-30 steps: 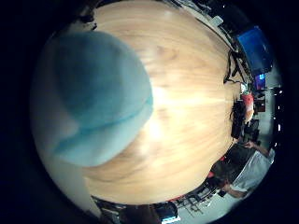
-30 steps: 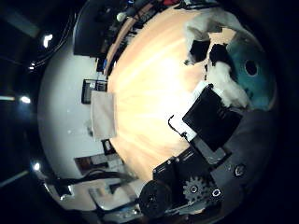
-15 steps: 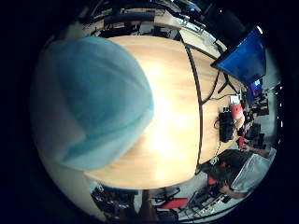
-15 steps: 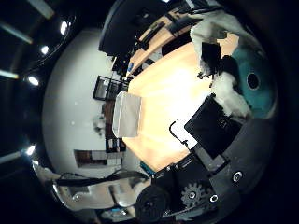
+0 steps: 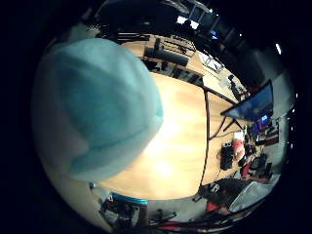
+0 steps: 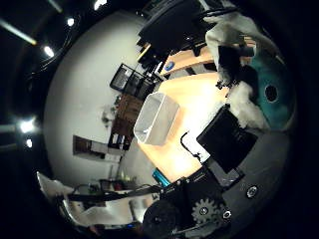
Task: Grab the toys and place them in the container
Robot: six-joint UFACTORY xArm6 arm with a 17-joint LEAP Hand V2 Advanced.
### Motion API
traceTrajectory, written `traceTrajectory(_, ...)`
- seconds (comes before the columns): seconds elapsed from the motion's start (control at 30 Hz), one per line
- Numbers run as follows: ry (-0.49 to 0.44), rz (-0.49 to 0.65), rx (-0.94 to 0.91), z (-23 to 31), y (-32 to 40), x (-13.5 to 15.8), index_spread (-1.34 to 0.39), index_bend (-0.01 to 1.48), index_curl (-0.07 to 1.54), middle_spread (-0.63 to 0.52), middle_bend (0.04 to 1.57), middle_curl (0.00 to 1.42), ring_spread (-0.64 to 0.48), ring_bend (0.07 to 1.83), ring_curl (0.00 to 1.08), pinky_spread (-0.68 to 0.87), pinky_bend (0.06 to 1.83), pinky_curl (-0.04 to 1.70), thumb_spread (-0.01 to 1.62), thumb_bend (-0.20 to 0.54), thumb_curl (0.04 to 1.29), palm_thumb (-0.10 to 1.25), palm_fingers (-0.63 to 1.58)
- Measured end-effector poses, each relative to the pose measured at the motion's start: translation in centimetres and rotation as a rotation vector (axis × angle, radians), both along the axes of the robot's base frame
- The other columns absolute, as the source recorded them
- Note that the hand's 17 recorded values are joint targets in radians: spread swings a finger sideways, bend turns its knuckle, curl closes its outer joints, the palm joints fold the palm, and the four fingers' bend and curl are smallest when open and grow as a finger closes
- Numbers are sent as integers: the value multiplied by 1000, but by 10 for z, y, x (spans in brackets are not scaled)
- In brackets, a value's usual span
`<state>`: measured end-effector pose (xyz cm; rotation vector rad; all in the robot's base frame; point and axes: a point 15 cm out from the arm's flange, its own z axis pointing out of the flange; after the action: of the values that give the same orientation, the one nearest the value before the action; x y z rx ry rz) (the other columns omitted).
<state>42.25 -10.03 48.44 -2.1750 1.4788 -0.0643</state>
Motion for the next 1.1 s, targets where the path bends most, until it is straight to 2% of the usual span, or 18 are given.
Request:
traceTrajectory(0.4, 6, 152, 16, 15, 147, 16, -414, 1047, 1109, -395, 1070, 1160, -310, 1393, 878, -210, 1642, 622, 1064, 10, 989, 1113, 876)
traceTrajectory(0.63, 38, 217, -8, -3, 218, 27, -408, 1047, 1114, -389, 1069, 1166, -315, 1381, 897, -212, 1633, 638, 1068, -1, 1010, 1116, 876)
traceTrajectory(0.8, 59, 282, -11, -16, 260, 26, -404, 1046, 1116, -386, 1065, 1171, -318, 1373, 912, -214, 1625, 650, 1070, -4, 1024, 1116, 875)
traceTrajectory(0.97, 34, 367, -49, -18, 300, 17, -402, 1048, 1119, -384, 1063, 1176, -322, 1365, 923, -216, 1618, 661, 1072, -4, 1034, 1114, 871)
traceTrajectory(1.1, 28, 379, -75, -24, 319, 18, -401, 1049, 1119, -383, 1063, 1179, -323, 1356, 928, -217, 1614, 667, 1073, -4, 1040, 1113, 871)
